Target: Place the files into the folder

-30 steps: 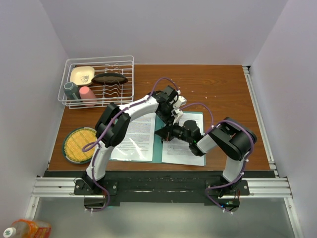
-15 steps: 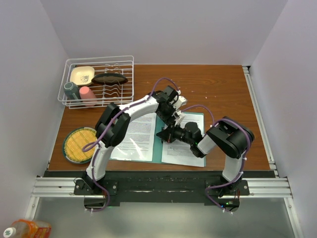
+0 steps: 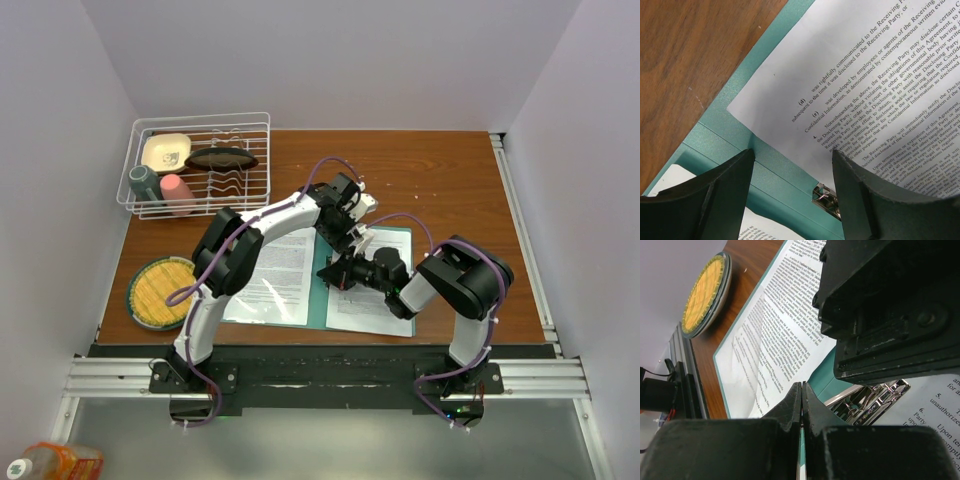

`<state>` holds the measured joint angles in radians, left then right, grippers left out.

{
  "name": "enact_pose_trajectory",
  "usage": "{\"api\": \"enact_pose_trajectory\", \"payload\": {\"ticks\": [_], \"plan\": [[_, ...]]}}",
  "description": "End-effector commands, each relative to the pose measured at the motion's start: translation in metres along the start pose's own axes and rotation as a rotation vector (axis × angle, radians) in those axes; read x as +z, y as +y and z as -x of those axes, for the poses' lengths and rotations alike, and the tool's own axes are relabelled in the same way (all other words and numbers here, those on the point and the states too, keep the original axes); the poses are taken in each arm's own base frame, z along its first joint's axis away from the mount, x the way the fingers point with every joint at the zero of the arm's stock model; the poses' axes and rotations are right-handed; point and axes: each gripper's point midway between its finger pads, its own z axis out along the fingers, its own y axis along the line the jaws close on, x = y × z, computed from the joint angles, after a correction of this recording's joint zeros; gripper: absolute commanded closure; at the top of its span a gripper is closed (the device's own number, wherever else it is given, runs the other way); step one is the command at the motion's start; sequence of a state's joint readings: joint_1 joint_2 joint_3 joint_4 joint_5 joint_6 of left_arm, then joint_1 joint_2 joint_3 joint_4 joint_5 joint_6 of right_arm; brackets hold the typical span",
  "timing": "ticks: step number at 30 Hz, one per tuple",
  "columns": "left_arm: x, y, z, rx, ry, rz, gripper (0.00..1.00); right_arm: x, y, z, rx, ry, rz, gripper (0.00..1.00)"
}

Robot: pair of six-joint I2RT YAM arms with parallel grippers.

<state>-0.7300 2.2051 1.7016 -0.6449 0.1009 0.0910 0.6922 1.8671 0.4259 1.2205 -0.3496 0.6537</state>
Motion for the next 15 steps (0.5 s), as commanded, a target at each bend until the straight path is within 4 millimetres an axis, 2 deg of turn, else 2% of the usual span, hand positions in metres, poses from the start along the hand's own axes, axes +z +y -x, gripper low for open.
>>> {"api": "enact_pose_trajectory", "payload": {"ticks": [1,15], "plan": [[0.032,-0.033,-0.066,-0.042,0.213,-0.140,0.32,-0.016,-0.031,-0.049,0.041,0.155,-0.119,1.00],[0.032,-0.031,-0.067,-0.046,0.214,-0.142,0.32,-0.028,-0.052,-0.071,0.094,0.181,-0.215,1.00]]}}
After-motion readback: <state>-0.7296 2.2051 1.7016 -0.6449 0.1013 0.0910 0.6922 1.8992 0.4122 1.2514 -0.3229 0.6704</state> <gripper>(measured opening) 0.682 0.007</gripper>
